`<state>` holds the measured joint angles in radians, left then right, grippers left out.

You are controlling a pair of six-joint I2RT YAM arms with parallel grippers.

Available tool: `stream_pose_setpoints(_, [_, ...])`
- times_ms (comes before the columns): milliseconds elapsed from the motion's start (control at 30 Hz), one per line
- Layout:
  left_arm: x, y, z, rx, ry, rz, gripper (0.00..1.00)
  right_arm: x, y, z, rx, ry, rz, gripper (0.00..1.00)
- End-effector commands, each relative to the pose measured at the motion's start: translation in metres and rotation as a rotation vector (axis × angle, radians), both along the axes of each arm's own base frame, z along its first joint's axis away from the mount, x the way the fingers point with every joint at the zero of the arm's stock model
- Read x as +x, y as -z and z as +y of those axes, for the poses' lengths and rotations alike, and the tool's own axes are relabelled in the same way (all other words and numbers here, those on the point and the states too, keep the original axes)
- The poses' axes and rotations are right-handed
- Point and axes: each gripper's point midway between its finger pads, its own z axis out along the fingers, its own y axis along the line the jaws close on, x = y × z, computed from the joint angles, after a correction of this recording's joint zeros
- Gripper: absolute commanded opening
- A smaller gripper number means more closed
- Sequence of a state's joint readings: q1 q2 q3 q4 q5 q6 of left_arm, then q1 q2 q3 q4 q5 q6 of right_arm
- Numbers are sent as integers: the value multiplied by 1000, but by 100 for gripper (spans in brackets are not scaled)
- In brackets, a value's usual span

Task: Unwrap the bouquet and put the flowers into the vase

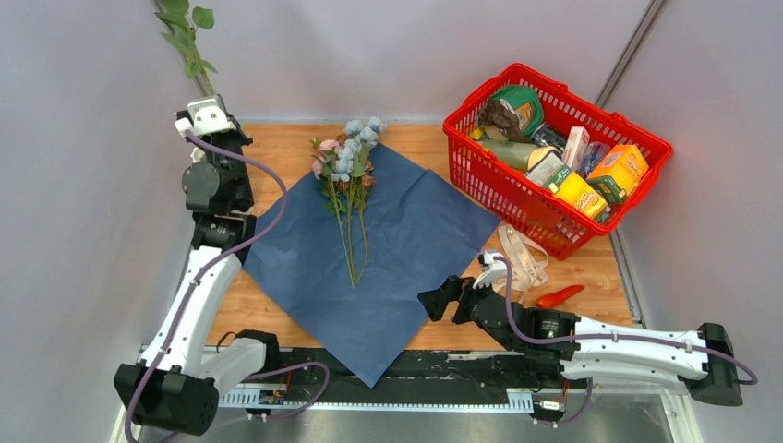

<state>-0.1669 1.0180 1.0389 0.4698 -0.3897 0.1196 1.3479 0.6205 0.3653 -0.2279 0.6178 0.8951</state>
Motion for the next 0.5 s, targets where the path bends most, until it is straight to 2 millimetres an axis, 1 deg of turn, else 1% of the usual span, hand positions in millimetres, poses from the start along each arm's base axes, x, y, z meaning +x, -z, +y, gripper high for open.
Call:
stream_pose_setpoints(0, [-21,-28,27,52,-123,-169,0,-1,-8,3,26,-10,-13,100])
stream_pose_setpoints(133, [-22,-20,45,48,-186,-199,0,-1,-8,4,23,-8,-9,100])
stream_pose_setpoints(200, [-26,-22,48,70,-211,-233,0,0,-7,4,16,-5,-9,100])
stream_pose_setpoints(267, [-26,-25,47,120,-233,-244,0,1,-8,5,4,-6,-15,100])
stream_pose_setpoints(367, [-32,-36,48,141,-249,-299,0,2,-12,9,-5,-6,-18,100])
stream_pose_setpoints(467, [-30,-38,41,184,-230,-327,0,3,-12,12,-16,-2,-17,100])
